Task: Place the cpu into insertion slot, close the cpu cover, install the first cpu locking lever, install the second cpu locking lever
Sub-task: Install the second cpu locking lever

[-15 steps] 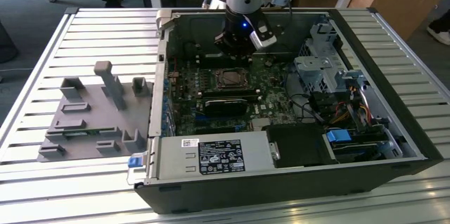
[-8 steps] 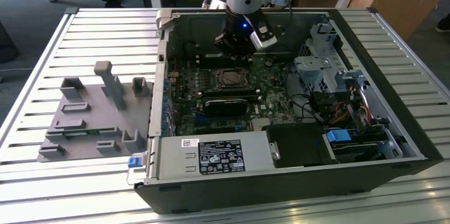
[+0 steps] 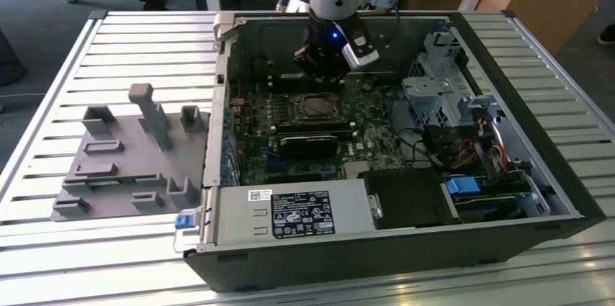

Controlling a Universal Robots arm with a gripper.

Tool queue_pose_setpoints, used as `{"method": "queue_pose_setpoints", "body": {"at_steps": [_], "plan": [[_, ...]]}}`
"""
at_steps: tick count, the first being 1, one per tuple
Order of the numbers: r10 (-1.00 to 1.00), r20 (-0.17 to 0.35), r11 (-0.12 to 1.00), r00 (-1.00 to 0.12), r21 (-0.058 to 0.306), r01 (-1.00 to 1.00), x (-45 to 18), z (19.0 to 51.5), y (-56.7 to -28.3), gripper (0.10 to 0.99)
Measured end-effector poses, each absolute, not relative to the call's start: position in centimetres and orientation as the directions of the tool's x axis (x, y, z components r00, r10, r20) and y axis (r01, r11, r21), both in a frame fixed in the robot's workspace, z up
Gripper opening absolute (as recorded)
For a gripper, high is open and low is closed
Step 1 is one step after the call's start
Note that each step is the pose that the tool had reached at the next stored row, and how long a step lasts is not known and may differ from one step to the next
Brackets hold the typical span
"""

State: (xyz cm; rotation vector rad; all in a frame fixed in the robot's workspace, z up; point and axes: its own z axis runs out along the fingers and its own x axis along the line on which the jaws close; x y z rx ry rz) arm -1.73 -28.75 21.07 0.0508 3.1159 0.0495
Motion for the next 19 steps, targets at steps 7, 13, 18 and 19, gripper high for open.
{"method": "queue_pose_setpoints", "body": {"at_steps": [7,13,18,19], "plan": [[0.033,-0.024,0.999,-0.999,0.032,0.033,-1.67,21.07,-28.97,0.106],[0.033,-0.024,0.999,-0.999,0.03,0.032,-1.65,21.07,-29.18,0.106],[0.033,-0.025,0.999,-0.999,0.026,0.033,-1.65,21.07,-29.63,0.106],[0.033,-0.025,0.999,-0.999,0.026,0.033,-1.65,21.07,-29.72,0.106]]}}
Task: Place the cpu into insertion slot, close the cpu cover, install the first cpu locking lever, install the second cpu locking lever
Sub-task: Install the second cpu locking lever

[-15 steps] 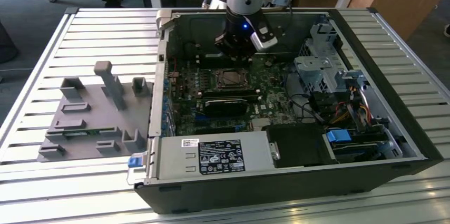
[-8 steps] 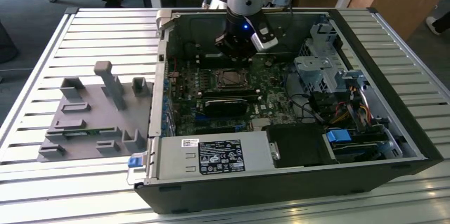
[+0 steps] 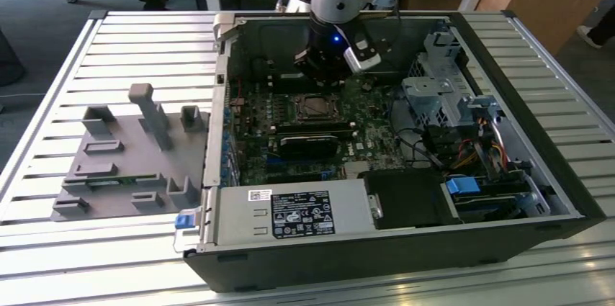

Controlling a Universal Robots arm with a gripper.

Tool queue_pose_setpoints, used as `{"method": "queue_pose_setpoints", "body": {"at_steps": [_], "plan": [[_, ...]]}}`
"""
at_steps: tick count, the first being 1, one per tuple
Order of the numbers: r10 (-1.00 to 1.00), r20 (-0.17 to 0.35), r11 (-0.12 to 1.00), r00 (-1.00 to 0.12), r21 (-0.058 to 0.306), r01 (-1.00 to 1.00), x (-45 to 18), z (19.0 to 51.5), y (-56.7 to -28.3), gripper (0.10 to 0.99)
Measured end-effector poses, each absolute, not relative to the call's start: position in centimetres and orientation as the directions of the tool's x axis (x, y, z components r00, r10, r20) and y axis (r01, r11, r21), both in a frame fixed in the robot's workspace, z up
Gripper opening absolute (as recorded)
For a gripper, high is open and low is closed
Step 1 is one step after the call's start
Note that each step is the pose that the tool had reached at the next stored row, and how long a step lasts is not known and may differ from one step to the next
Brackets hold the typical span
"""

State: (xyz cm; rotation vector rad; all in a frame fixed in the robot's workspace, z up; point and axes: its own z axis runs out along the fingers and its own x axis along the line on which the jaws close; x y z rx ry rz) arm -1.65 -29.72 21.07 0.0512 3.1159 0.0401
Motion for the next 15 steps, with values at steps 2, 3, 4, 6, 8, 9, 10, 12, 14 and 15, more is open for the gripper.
{"method": "queue_pose_setpoints", "body": {"at_steps": [2,3,4,6,8,9,10,12,14,15], "plan": [[0.033,-0.025,0.999,-0.999,0.026,0.033,-1.7,21.1,-29.8,0.106],[0.033,-0.025,0.999,-0.999,0.026,0.033,-1.7,21.1,-29.8,0.106],[0.033,-0.025,0.999,-0.999,0.026,0.033,-1.7,21.1,-29.8,0.106],[0.033,-0.025,0.999,-0.999,0.026,0.033,-1.7,21.3,-29.8,0.106],[0.033,-0.025,0.999,-0.999,0.026,0.033,-1.7,21.7,-29.8,0.106],[0.033,-0.025,0.999,-0.999,0.026,0.033,-1.7,21.9,-29.8,0.106],[0.033,-0.025,0.999,-0.999,0.026,0.033,-1.7,22.2,-29.8,0.106],[0.033,-0.025,0.999,-0.999,0.026,0.033,-1.7,22.9,-29.8,0.106],[0.033,-0.025,0.999,-0.999,0.026,0.033,-1.7,23.8,-29.8,0.106],[0.033,-0.025,0.999,-0.999,0.026,0.033,-1.7,24.1,-29.8,0.106]]}}
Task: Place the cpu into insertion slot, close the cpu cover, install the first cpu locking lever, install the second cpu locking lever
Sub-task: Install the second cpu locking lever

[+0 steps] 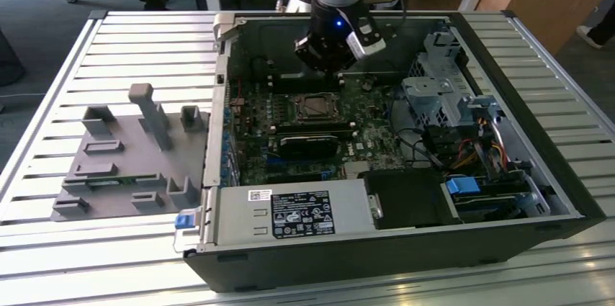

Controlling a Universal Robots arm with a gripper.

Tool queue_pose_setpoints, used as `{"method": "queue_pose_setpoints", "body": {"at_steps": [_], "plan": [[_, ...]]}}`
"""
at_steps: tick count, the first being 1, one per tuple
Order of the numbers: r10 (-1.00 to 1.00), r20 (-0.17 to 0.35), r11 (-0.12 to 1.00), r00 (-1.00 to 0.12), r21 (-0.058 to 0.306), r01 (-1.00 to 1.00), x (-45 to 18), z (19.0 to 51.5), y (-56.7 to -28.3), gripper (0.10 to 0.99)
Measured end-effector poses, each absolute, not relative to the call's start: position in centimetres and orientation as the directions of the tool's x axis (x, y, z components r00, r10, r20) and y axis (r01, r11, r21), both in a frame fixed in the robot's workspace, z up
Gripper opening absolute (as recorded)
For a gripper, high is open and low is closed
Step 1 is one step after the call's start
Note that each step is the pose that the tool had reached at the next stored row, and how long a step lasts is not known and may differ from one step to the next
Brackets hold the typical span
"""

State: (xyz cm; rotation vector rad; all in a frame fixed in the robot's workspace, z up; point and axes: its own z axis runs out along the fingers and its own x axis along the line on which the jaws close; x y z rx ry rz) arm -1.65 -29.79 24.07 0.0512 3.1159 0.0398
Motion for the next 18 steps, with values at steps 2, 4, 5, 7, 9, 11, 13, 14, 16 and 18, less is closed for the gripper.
{"method": "queue_pose_setpoints", "body": {"at_steps": [2,4,5,7,9,11,13,14,16,18], "plan": [[0.033,-0.025,0.999,-0.999,0.026,0.033,-1.65,24.33,-29.79,0.106],[0.033,-0.025,0.999,-0.999,0.026,0.032,-1.65,24.32,-29.81,0.106],[0.033,-0.025,0.999,-0.999,0.026,0.032,-1.65,24.33,-29.82,0.106],[0.033,-0.025,0.999,-0.999,0.026,0.032,-1.65,24.32,-29.86,0.106],[0.033,-0.025,0.999,-0.999,0.025,0.032,-1.65,24.32,-29.93,0.106],[0.033,-0.025,0.999,-0.999,0.025,0.032,-1.65,24.32,-30.07,0.106],[0.033,-0.025,0.999,-0.999,0.025,0.032,-1.65,24.31,-30.26,0.106],[0.033,-0.025,0.999,-0.999,0.025,0.033,-1.65,24.32,-30.32,0.106],[0.033,-0.025,0.999,-0.999,0.024,0.032,-1.65,24.32,-30.5,0.106],[0.033,-0.025,0.999,-0.999,0.023,0.032,-1.65,24.32,-30.65,0.106]]}}
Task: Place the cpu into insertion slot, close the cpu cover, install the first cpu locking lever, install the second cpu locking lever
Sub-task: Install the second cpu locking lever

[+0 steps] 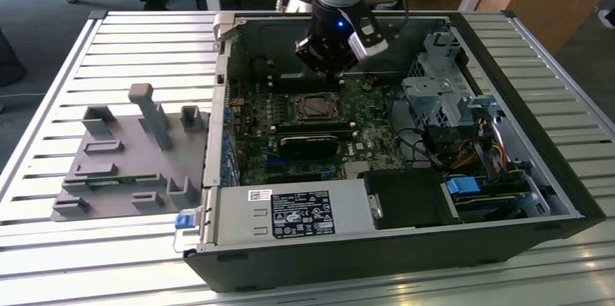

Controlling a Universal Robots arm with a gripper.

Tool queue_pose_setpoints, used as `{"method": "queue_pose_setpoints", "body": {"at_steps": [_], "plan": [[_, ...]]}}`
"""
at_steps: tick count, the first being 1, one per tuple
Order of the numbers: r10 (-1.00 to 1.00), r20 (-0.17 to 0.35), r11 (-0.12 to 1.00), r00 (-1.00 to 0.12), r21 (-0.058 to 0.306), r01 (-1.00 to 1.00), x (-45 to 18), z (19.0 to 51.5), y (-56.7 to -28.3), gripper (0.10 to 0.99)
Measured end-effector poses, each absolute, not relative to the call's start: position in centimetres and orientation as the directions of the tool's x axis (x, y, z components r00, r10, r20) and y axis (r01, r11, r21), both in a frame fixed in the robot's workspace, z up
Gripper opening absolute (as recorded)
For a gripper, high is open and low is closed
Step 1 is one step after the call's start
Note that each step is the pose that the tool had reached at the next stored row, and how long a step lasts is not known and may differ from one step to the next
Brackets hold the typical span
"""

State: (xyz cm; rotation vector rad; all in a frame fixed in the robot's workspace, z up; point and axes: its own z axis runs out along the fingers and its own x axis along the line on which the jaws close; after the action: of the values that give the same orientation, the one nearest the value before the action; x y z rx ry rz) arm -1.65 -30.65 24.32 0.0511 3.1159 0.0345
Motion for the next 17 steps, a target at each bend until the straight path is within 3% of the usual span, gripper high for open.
{"method": "queue_pose_setpoints", "body": {"at_steps": [17], "plan": [[0.033,-0.018,0.999,-0.999,0.023,0.033,-1.7,24.2,-33.4,0.106]]}}
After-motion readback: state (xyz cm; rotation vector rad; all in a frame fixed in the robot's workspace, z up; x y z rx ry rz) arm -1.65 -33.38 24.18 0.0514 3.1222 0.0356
